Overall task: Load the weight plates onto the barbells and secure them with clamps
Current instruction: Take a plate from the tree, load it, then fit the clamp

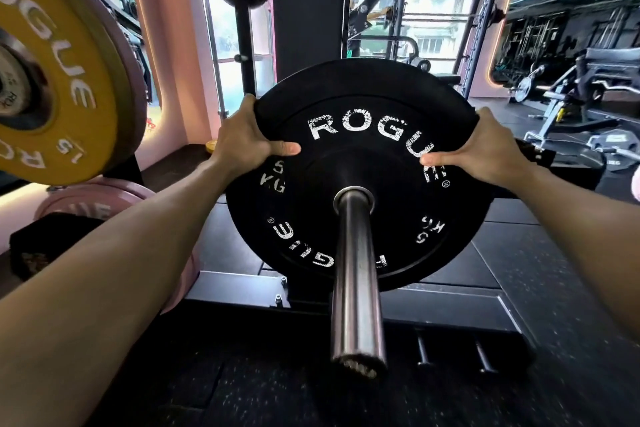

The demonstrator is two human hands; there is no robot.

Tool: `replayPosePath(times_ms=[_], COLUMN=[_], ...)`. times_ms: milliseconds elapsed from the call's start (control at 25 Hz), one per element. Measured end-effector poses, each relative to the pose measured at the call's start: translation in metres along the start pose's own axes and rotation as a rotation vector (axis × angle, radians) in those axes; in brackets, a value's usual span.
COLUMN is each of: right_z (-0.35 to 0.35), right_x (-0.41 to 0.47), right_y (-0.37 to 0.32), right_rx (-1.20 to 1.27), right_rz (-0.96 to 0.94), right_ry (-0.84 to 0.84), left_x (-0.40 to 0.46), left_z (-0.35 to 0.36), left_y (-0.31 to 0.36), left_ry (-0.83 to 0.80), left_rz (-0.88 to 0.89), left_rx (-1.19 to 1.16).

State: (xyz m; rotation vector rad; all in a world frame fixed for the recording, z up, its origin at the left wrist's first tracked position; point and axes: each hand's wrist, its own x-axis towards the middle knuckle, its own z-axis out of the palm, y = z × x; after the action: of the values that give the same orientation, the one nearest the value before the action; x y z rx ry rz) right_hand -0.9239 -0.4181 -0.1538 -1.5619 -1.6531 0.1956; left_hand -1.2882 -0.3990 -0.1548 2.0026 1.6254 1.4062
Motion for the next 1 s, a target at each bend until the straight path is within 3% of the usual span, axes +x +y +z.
replayPosePath(times_ms=[360, 720, 1000], right_z=[0.038, 0.047, 0.023], right_x=[0.090, 0.110, 0.114], right_y=[0.028, 0.038, 0.012], right_rx=[-0.026, -0.033, -0.214], right_rz=[-0.004, 0.044, 0.234], right_ry=[0.042, 0.043, -0.086], left_x=[0.083, 0.109, 0.119], left_z=[0.051, 0.067, 0.044], left_y=[-0.031, -0.040, -0.011], left_ry=[0.022, 0.029, -0.111], left_rz=[-0.009, 0.004, -0.101], left_rx=[0.019, 0.074, 0.122])
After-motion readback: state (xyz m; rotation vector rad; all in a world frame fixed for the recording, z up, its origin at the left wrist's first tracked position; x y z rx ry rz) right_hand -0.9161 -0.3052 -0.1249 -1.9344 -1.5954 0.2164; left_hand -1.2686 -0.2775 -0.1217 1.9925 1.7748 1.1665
